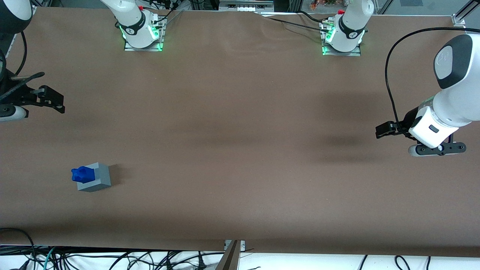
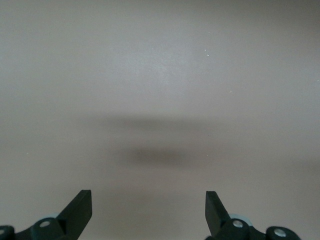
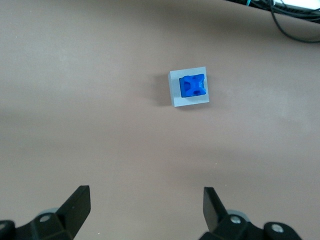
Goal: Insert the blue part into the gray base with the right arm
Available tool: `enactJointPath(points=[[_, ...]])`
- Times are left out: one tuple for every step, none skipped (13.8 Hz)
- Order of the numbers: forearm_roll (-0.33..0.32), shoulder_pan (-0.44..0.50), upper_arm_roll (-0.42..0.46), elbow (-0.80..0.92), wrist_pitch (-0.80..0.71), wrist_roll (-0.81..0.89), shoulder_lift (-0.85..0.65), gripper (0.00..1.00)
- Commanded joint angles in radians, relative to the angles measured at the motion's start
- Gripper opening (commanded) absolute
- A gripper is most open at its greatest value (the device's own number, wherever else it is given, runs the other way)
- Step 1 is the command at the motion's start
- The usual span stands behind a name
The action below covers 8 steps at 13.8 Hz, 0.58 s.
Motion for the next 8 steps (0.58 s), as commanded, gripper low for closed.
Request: enactJointPath(points=[[-0.005, -0.019, 0.021, -0.008, -0.005, 0.015, -0.005, 1.00], [-0.007, -0.019, 0.021, -0.008, -0.004, 0.012, -0.004, 1.00], [-0.007, -0.019, 0.021, -0.008, -0.004, 0.012, -0.005, 1.00], [-0.005, -0.019, 0.021, -0.008, -0.004, 0.014, -0.004, 1.00], [-0.005, -0.018, 0.021, -0.008, -0.004, 0.020, -0.004, 1.00], [-0.005, -0.018, 0.021, -0.008, -0.002, 0.028, -0.004, 1.00], [-0.005, -0.019, 0.021, -0.008, 0.000, 0.031, -0.001, 1.00], [-0.005, -0.018, 0.021, -0.008, 0.000, 0.032, 0.002, 1.00]])
